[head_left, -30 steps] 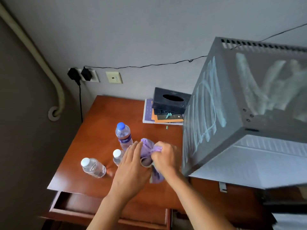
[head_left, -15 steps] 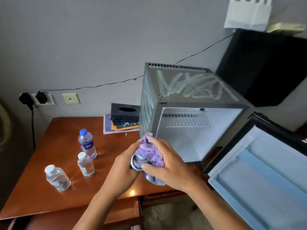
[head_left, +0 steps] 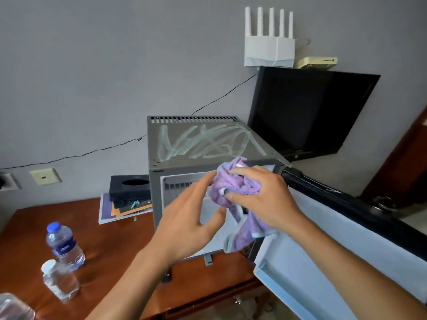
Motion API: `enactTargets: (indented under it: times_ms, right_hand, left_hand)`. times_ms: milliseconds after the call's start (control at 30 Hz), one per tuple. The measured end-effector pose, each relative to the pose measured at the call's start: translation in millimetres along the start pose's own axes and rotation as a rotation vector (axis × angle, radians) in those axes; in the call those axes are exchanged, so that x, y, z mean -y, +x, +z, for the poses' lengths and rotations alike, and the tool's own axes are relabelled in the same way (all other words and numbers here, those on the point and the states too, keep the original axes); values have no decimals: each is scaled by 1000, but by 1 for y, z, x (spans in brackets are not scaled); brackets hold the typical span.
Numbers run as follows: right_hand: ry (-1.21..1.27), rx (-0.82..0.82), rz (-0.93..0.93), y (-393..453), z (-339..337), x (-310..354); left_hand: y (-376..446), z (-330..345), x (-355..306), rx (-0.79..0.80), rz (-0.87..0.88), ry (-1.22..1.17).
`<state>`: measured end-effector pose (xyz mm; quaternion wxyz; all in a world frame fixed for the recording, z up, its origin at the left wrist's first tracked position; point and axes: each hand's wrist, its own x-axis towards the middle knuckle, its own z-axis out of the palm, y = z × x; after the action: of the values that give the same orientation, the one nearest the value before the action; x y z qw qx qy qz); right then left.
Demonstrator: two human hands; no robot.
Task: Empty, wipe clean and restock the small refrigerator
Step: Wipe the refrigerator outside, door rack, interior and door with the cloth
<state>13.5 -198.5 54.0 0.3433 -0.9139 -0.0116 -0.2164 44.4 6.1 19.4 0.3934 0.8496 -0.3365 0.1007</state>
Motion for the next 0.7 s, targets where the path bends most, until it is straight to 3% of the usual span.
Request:
enactTargets:
  times_ms: [167,333,567,700]
  right_hand:
    - [-150,-111,-75,56,-89,-33]
    - [-239,-68,-51,115,-144,-84]
    - [-298,293,-48,150,-98,-170]
    - [-209,342,-86,164,-84,-187]
  left_hand:
    - [70,36,-9,-157,108,287]
    - [129,66,-4,-280,116,499]
    - [152,95,-26,-245,83,570]
    - [125,154,-83,-143,359,445]
